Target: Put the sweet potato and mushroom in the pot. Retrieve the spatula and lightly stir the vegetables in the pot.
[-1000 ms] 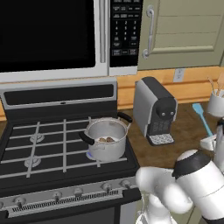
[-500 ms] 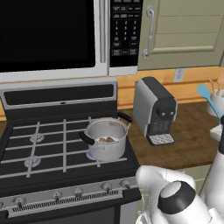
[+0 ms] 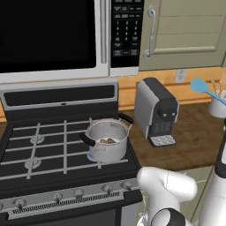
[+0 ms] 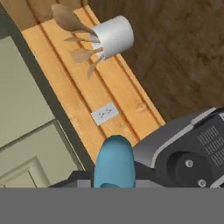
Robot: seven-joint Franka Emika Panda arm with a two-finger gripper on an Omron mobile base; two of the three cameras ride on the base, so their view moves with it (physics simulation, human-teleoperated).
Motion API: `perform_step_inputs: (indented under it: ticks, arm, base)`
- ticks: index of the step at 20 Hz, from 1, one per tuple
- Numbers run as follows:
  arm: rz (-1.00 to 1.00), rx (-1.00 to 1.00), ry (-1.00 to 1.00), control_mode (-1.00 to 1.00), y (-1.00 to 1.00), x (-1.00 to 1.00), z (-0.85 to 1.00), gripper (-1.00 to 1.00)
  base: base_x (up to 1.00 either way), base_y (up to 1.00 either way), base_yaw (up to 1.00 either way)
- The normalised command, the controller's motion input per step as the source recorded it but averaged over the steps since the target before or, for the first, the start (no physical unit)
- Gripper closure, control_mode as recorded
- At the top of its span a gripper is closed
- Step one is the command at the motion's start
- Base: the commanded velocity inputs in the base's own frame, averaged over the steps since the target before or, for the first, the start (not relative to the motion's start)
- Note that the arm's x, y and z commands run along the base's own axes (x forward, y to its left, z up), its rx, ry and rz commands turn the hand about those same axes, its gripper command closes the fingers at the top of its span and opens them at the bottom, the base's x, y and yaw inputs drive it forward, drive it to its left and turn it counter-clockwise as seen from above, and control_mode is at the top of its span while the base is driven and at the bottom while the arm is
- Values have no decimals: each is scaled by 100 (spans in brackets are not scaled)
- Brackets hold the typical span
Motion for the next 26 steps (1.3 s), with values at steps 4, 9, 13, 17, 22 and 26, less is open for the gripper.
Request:
perform_step_inputs:
  ticks: [4,9,13,17,22,26]
  arm:
    - [37,-68,15,-100,47,-49,54,100]
    - [39,-65,20,-100,58,-39,57,100]
    - [37,-68,14,-100,89,-14,46,100]
    - [24,-65,-1,-100,100,0,7,100]
    - [14,-59,-17,-100,100,2,-4,100]
    - [10,-42,-40,-100,100,4,-7,100]
  base:
    - [0,0,0]
    - [0,0,0]
    - [0,0,0]
    - [0,0,0]
    - [0,0,0]
    - [0,0,0]
